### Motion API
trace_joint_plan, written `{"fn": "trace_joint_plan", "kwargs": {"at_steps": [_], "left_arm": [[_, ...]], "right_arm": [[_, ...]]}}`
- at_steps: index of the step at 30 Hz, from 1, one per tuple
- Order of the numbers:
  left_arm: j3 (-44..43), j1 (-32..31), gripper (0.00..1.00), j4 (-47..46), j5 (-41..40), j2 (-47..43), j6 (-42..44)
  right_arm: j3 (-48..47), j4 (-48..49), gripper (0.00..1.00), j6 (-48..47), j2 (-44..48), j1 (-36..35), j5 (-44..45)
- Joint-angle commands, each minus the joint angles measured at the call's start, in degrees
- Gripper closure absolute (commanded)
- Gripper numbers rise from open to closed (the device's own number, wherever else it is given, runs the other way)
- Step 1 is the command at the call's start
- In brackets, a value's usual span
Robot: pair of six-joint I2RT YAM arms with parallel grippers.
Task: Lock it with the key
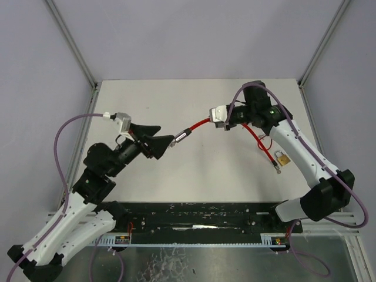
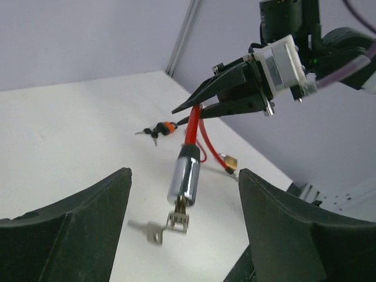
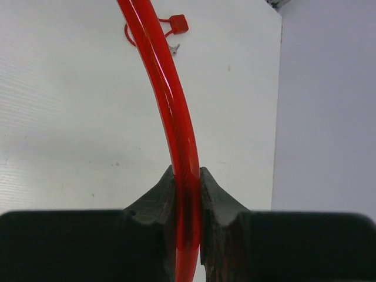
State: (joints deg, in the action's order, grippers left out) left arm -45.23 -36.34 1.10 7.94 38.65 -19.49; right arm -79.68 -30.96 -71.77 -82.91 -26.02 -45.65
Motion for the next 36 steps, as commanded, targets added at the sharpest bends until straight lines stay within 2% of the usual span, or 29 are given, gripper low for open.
{"fn": "trace_joint_plan", "kwargs": {"at_steps": [1,6,10,13,19,24,29,31,36], "left_arm": [[5.9,-0.2,0.23,-12.6,3.1,-7.4,-3.1],[16.2,-0.2,0.09,-28.5,7.4,-13.3,-8.4],[21.8,-0.3,0.07,-42.6,10.7,-12.3,-11.9],[24.8,-0.5,0.08,-55.1,11.8,-7.1,-13.5],[24.8,-2.7,0.08,-70.8,9.2,7.9,-3.9],[17.8,-2.8,0.08,-76.4,9.3,21.2,0.8],[8.4,-2.7,0.08,-78.1,11.3,31.4,5.3],[5.1,-2.6,0.08,-77.9,12.0,33.8,5.4],[1.8,-1.0,0.09,-77.4,13.4,37.4,5.1]], "right_arm": [[-2.2,3.4,1.00,11.2,5.2,2.2,-3.2],[-2.2,9.1,1.00,27.0,7.9,5.8,-4.8],[-1.1,13.7,1.00,38.0,9.1,7.4,-7.7],[1.5,20.0,1.00,48.4,10.1,8.5,-12.3],[8.1,37.0,1.00,65.9,12.2,10.4,-19.0],[8.8,44.2,1.00,72.8,11.1,11.0,-22.4],[5.8,53.9,1.00,82.3,7.3,12.2,-26.4],[4.2,59.4,1.00,87.9,5.5,12.9,-27.6],[-2.4,78.2,1.00,110.0,-1.5,16.3,-30.5]]}}
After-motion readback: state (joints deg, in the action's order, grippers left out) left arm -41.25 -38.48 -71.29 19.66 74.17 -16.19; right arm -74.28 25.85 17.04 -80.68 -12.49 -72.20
